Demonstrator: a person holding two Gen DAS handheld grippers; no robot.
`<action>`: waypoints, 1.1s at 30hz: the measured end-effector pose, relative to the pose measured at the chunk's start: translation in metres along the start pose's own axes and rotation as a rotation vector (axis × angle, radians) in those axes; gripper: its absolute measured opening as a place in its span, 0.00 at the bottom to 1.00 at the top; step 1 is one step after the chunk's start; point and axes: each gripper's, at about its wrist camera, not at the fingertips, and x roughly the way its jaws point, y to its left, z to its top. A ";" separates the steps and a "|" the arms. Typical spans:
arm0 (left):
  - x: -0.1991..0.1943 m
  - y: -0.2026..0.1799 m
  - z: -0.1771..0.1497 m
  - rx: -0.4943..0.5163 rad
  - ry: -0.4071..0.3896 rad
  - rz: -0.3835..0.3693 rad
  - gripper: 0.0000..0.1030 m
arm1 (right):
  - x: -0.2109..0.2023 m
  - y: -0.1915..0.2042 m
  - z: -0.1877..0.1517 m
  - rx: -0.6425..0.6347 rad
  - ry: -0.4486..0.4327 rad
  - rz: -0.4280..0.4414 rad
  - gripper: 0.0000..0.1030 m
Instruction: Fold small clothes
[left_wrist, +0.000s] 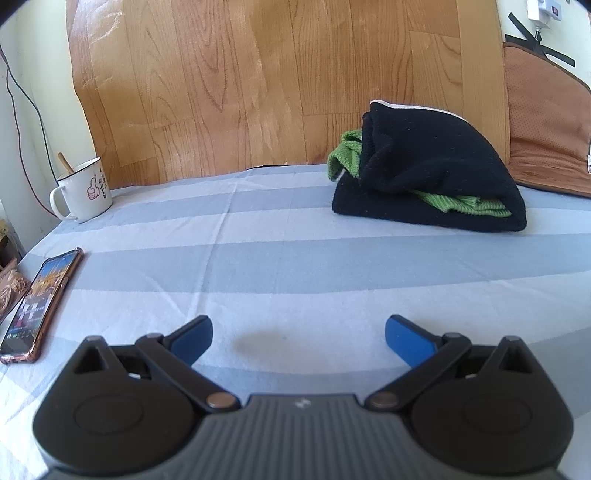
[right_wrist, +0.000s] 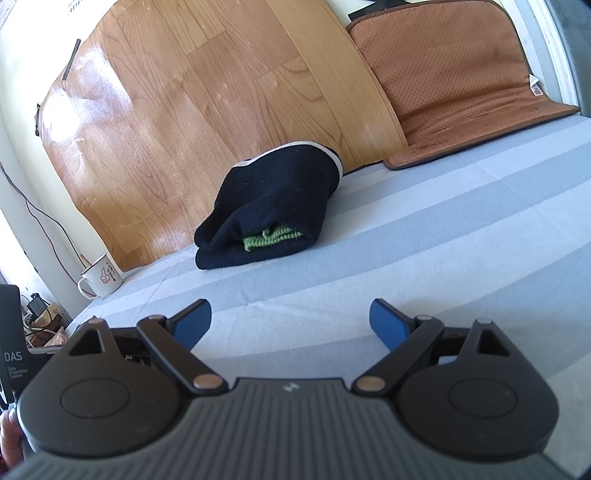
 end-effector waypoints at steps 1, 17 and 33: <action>0.000 0.000 0.000 0.000 0.000 0.000 1.00 | 0.000 0.000 0.000 0.000 -0.001 0.000 0.92; -0.001 -0.003 -0.001 0.022 -0.013 0.017 1.00 | 0.000 0.000 0.001 0.000 0.001 0.001 0.92; -0.001 -0.003 -0.001 0.021 -0.020 0.035 1.00 | -0.001 0.000 0.001 0.000 0.000 0.002 0.92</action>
